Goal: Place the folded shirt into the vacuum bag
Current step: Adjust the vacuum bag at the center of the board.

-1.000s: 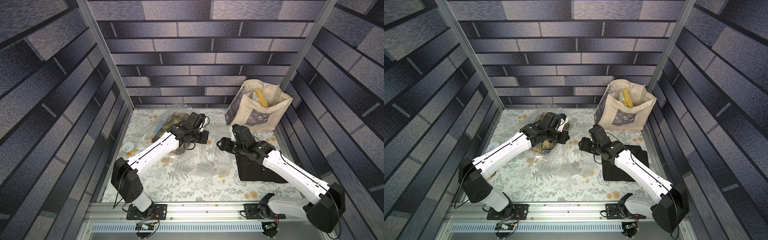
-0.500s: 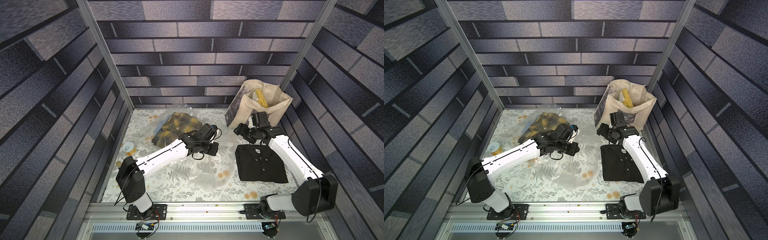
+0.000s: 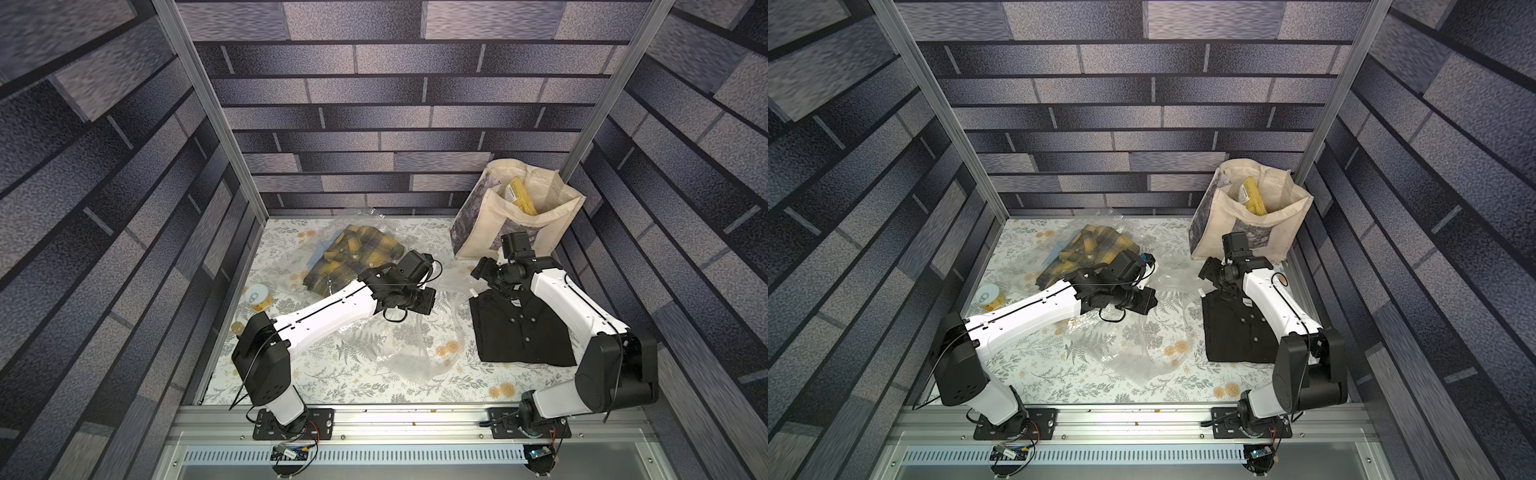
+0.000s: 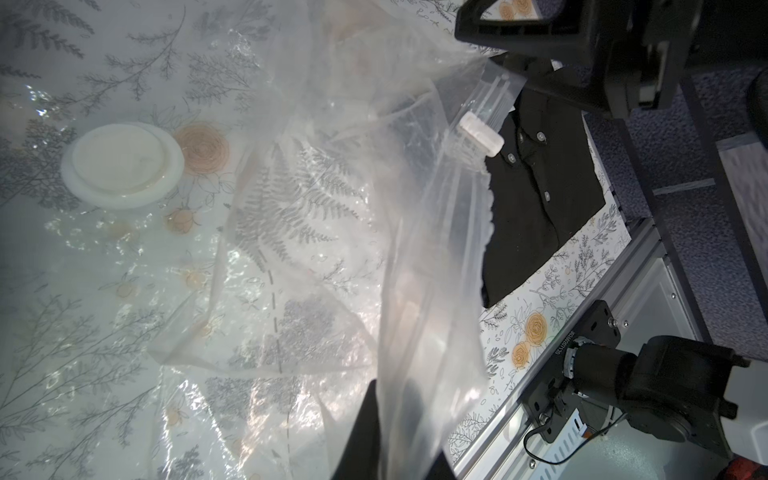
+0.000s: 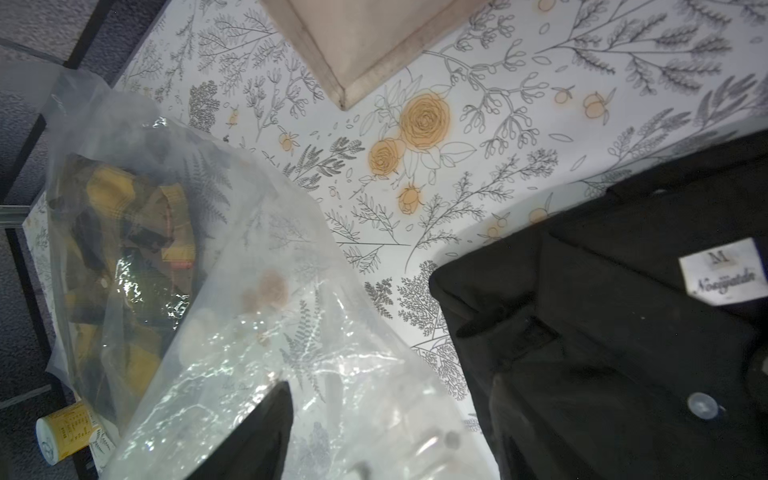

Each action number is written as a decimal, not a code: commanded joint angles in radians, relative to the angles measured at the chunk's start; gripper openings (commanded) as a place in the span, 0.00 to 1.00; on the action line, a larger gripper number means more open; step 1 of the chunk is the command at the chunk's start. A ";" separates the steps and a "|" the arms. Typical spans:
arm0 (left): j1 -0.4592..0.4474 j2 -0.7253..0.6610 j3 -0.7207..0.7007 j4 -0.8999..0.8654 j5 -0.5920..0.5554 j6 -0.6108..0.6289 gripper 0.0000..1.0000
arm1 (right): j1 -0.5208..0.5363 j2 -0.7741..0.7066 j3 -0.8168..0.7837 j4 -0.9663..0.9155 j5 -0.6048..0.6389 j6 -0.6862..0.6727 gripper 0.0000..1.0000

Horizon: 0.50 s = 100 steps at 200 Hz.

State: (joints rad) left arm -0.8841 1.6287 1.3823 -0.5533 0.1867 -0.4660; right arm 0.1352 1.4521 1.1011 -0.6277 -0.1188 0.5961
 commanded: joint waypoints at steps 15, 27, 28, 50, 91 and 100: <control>-0.013 -0.020 -0.009 -0.001 0.003 -0.015 0.13 | -0.021 -0.038 -0.026 -0.001 -0.144 -0.037 0.76; -0.014 -0.013 -0.002 -0.005 0.002 -0.013 0.13 | -0.019 -0.036 -0.070 0.042 -0.188 -0.007 0.73; -0.015 -0.013 -0.002 -0.006 0.002 -0.014 0.13 | -0.020 -0.036 -0.074 0.048 -0.190 -0.004 0.73; -0.016 -0.010 -0.006 -0.001 0.008 -0.018 0.14 | -0.020 -0.026 -0.103 0.122 -0.239 0.037 0.61; 0.047 -0.084 -0.072 0.008 0.062 -0.047 0.46 | -0.020 -0.034 -0.138 0.177 -0.198 0.081 0.12; 0.078 -0.112 -0.093 0.013 0.082 -0.056 0.51 | -0.021 -0.033 -0.139 0.177 -0.195 0.081 0.08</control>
State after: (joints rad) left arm -0.8730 1.6157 1.3422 -0.5385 0.2161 -0.4931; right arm 0.1116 1.4242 0.9791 -0.4927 -0.3153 0.6563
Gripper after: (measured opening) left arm 0.444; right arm 0.131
